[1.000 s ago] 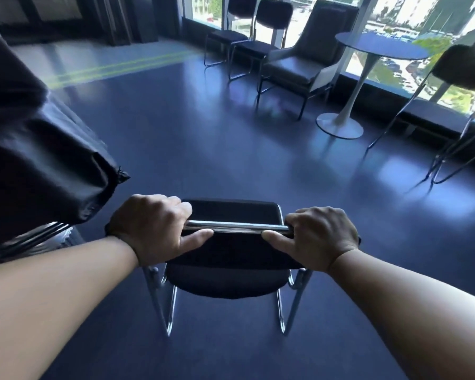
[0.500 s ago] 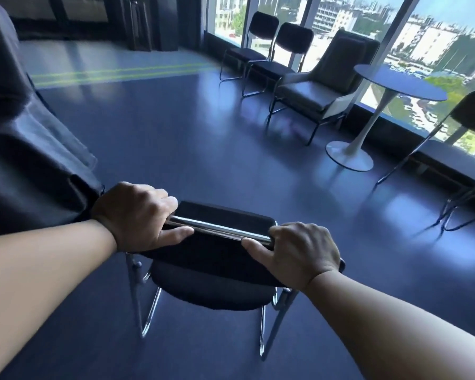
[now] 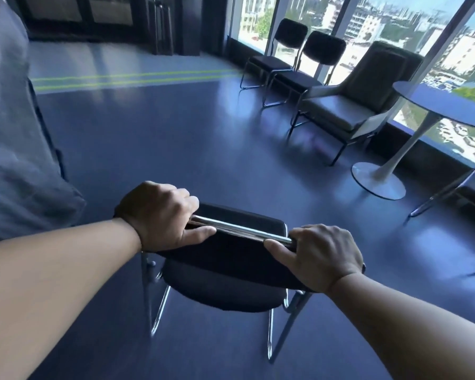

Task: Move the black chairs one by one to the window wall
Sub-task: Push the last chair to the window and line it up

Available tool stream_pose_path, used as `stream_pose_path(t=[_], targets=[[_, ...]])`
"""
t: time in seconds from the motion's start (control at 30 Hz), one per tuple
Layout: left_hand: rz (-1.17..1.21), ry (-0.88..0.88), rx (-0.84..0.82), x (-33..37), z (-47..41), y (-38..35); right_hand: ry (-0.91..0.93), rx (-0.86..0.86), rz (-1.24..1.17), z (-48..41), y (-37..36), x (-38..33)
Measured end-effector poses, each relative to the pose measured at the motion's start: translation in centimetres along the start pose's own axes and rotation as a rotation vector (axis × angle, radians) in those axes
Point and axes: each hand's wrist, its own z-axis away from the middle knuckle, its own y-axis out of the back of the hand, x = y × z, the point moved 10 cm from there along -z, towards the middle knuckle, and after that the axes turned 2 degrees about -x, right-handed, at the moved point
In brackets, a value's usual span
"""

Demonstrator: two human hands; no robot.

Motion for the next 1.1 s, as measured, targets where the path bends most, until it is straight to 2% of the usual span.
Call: stream_pose_path(t=[0.37, 0.8, 1.1], targets=[[-0.067, 0.068, 0.004, -7.6, -8.8, -5.8, 0.087, 0.066, 0.046, -14.4, -1.4, 4.0], [-0.137, 0.164, -0.002, -17.8, -22.4, -14.6, 0.210, 0.119, 0.010, -34.9, -4.0, 10.0], [-0.205, 0.212, -0.018, -24.2, -29.2, -19.0, 0.266, 0.203, -0.027, -45.3, -4.1, 12.5]])
